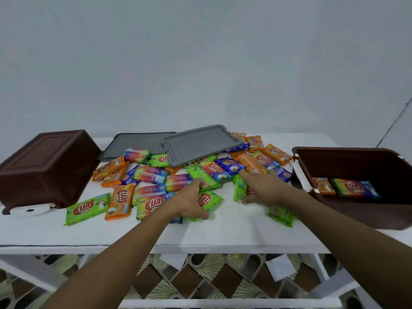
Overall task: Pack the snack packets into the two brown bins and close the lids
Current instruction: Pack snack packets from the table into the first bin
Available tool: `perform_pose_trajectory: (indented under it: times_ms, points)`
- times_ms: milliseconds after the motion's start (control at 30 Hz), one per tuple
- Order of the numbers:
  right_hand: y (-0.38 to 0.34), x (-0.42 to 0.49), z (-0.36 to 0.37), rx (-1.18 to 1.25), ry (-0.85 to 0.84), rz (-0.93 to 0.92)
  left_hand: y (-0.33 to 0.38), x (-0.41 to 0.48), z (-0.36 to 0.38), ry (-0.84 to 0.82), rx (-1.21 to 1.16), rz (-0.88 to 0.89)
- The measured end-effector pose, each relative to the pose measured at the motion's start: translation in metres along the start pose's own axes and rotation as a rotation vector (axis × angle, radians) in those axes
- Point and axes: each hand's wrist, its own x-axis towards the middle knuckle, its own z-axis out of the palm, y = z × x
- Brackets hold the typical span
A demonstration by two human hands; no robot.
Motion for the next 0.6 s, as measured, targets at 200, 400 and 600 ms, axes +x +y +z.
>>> perform_pose_trajectory:
  times_ms: [200,400,600]
  points:
    - [0.005,0.001,-0.022,0.422,-0.003,0.087,-0.002,0.0,-0.011,-0.191,0.035,-0.012]
    - [0.009,-0.002,-0.048,0.481,-0.125,0.131,0.006,0.006,-0.02,-0.13,-0.425,0.031]
    - [0.04,-0.021,-0.072,0.451,-0.062,0.126,0.032,0.028,-0.031,0.074,-0.574,-0.003]
